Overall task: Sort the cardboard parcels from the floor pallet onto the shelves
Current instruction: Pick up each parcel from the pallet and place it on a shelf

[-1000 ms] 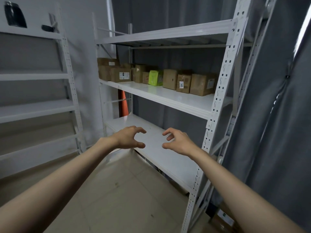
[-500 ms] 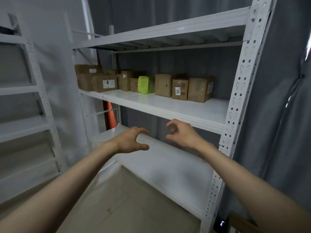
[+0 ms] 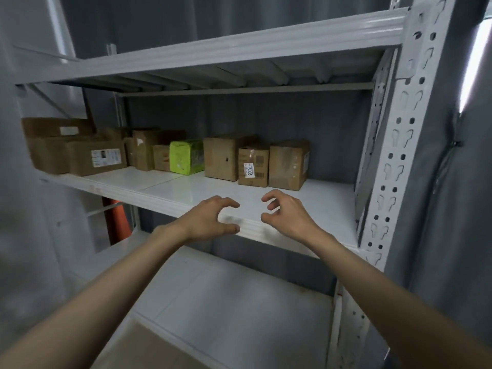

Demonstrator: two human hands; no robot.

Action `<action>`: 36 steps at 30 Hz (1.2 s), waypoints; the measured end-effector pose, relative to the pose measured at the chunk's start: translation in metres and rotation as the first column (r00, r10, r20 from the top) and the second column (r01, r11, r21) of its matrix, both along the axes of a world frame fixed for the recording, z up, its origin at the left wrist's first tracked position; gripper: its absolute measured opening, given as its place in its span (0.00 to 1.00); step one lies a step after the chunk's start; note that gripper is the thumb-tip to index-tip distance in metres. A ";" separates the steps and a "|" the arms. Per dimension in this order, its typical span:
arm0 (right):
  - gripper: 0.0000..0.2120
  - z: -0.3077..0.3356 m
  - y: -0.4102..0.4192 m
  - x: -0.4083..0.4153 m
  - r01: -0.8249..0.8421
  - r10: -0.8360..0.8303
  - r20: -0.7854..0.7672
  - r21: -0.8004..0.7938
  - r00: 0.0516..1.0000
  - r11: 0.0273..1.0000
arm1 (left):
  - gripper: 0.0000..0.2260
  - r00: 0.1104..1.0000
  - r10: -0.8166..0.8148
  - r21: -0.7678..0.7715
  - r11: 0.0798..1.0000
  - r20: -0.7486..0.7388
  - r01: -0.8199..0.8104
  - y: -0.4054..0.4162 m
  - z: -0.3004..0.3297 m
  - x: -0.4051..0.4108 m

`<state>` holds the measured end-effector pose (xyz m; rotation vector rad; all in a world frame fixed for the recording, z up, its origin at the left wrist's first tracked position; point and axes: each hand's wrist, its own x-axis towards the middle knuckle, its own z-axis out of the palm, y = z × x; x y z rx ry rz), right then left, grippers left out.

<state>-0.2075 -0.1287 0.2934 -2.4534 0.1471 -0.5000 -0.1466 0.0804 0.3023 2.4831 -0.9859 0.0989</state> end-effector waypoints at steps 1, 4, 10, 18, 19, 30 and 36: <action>0.20 0.001 -0.006 0.007 0.022 -0.022 0.002 -0.004 1.000 1.000 | 0.26 1.000 -0.007 -0.012 1.000 0.002 0.007 -0.008 0.002 0.011; 0.21 0.002 -0.025 0.026 0.090 -0.090 0.018 -0.005 0.996 0.996 | 0.27 0.999 -0.050 -0.041 0.998 0.015 0.050 -0.034 0.007 0.042; 0.26 0.008 -0.060 0.069 0.222 -0.223 0.043 0.015 0.974 0.975 | 0.30 0.982 -0.189 -0.081 0.979 -0.008 0.188 -0.081 0.005 0.107; 0.33 0.031 -0.088 0.137 0.333 -0.333 0.053 0.017 0.941 0.943 | 0.32 0.954 -0.286 -0.098 0.951 0.091 0.294 -0.129 0.040 0.201; 0.35 0.036 -0.091 0.145 0.345 -0.345 0.063 0.012 0.936 0.938 | 0.32 0.949 -0.292 -0.100 0.947 0.122 0.305 -0.136 0.046 0.211; 0.46 0.060 -0.114 0.210 0.514 -0.508 0.138 -0.006 0.850 0.858 | 0.38 0.918 -0.315 -0.115 0.930 0.241 0.349 -0.188 0.070 0.280; 0.48 0.055 -0.119 0.223 0.459 -0.470 0.091 0.115 0.878 0.881 | 0.39 0.913 -0.342 0.014 0.937 0.221 0.348 -0.209 0.068 0.295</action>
